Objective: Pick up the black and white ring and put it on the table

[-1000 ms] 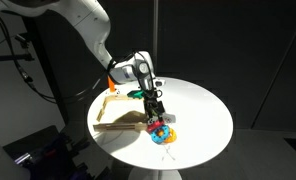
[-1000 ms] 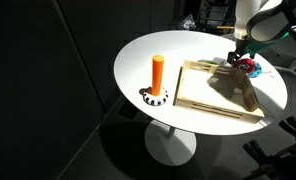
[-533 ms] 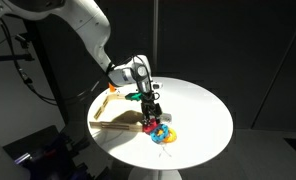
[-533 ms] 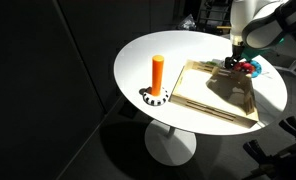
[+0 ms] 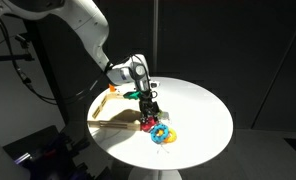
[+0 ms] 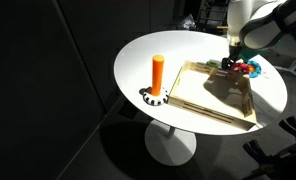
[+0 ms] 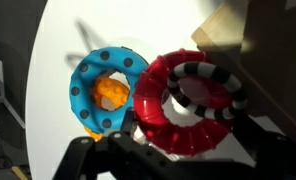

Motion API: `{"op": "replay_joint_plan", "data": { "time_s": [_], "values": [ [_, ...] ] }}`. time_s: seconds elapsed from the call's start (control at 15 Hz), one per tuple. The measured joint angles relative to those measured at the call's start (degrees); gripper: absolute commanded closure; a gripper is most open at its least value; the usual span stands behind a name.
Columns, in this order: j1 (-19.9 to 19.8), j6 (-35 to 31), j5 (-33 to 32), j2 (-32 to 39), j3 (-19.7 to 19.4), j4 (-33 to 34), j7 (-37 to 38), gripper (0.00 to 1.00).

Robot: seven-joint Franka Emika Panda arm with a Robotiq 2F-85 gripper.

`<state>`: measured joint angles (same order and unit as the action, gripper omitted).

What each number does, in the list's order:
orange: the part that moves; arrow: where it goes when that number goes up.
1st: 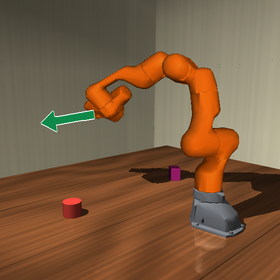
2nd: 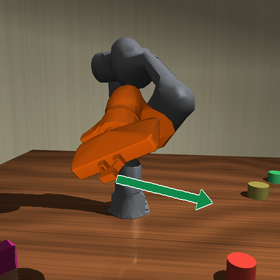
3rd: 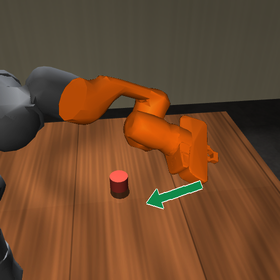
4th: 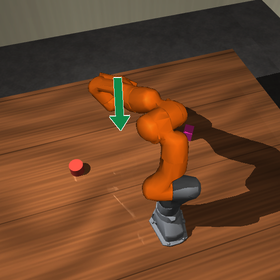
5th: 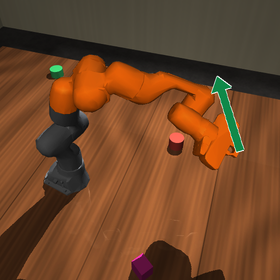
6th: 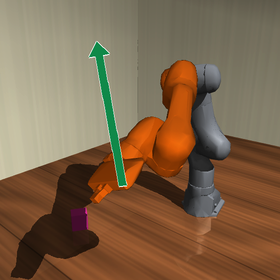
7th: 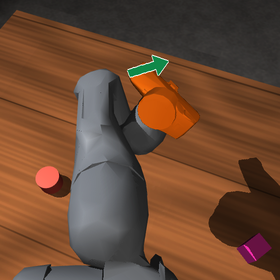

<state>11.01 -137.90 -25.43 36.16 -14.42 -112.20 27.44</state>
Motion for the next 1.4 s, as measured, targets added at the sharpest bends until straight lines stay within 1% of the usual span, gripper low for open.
{"op": "replay_joint_plan", "data": {
  "time_s": [0.67, 1.07, 1.4],
  "values": [
    [0.01, -0.01, 1.83, -0.51, 3.06, -0.03, -0.05, 0.0],
    [-0.12, 0.0, 5.83, -0.94, 5.01, -0.83, -0.99, 0.0],
    [-0.64, 0.0, 8.78, -3.23, 5.88, -3.91, -2.01, 0.0]
  ]
}}
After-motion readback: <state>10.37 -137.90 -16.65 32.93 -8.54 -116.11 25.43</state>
